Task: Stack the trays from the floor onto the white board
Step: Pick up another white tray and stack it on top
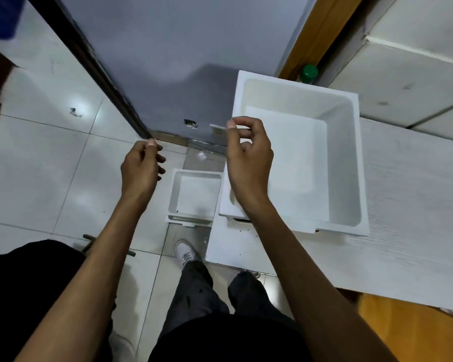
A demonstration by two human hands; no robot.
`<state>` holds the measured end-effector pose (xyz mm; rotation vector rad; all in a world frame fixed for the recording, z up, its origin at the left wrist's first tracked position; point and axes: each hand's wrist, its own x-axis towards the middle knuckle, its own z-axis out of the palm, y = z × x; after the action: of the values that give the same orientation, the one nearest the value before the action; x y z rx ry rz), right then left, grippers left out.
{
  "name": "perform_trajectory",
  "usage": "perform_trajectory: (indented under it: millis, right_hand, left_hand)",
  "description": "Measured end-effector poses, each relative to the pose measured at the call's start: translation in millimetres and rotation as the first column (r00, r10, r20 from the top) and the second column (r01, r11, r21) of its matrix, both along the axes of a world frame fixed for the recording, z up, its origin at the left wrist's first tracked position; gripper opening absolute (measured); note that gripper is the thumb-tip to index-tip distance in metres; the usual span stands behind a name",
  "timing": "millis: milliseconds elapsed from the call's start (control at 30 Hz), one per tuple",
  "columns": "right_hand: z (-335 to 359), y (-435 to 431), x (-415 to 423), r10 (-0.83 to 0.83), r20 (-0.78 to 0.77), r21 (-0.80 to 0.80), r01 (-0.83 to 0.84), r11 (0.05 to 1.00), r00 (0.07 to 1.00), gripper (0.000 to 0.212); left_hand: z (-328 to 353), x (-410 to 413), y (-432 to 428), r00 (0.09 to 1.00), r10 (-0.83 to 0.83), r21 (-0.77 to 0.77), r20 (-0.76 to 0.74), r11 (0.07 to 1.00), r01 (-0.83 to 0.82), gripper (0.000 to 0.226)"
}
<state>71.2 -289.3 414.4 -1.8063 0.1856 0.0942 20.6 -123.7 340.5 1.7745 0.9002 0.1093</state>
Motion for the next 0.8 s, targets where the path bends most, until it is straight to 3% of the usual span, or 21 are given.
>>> perform_trajectory:
  millis: [233, 367, 533, 800]
  right_hand:
    - [-20.5, 71.2, -11.4, 0.105, 0.049, -0.045, -0.103, 0.994, 0.993, 0.020]
    - [-53.4, 97.7, -17.1, 0.115, -0.022, -0.032, -0.116, 0.993, 0.993, 0.021]
    - [-104.2, 115.3, -13.5, 0.000, -0.204, -0.060, -0.013, 0.998, 0.979, 0.019]
    - [-212.3, 131.4, -8.0, -0.180, -0.285, -0.137, 0.146, 0.980, 0.941, 0.008]
  left_hand:
    - [-33.6, -8.2, 41.7, 0.998, 0.037, -0.011, -0.041, 0.999, -0.038, 0.034]
    - [-58.6, -8.9, 64.8, 0.998, 0.027, -0.022, -0.063, 0.999, -0.029, 0.036]
    - [-99.4, -8.2, 92.3, 0.995, 0.027, -0.061, -0.091, 0.998, -0.033, 0.034]
    - [-197.1, -10.4, 122.8, 0.990, 0.004, -0.129, -0.142, 0.991, -0.023, 0.031]
